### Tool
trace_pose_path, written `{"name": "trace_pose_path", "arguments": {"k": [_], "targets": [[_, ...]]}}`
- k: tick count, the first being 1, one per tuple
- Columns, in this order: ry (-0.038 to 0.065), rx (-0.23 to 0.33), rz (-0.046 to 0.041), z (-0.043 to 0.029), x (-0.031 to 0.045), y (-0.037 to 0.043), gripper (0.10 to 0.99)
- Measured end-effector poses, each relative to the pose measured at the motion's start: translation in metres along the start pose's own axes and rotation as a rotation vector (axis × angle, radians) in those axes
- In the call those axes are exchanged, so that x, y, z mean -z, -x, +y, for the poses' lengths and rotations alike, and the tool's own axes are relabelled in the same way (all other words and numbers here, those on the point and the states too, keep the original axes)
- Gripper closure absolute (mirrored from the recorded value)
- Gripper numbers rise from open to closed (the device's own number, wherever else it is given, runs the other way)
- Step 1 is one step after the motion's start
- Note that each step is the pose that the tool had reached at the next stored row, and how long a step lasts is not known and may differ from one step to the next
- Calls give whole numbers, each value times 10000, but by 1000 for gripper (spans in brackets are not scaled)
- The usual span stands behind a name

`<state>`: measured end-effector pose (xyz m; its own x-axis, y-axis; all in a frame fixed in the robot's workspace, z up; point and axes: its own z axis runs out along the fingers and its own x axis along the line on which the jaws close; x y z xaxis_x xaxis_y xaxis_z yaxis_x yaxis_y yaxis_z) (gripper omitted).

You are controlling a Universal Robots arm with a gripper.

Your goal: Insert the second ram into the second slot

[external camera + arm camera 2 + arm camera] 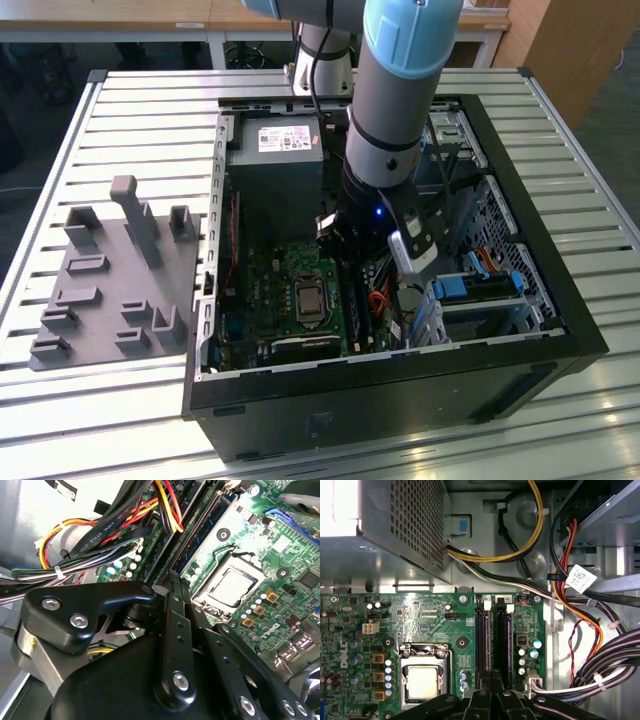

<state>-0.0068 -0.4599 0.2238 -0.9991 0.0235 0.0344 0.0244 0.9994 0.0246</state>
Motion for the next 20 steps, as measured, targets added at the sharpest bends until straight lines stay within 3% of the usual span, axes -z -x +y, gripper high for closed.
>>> {"name": "trace_pose_path", "arguments": {"k": [9, 10, 20], "targets": [[-2, 1, 1, 0, -2, 4, 961], [-3, 1, 2, 0, -4, 5, 898], [6, 2, 2, -1, -37, 14, 898]]}}
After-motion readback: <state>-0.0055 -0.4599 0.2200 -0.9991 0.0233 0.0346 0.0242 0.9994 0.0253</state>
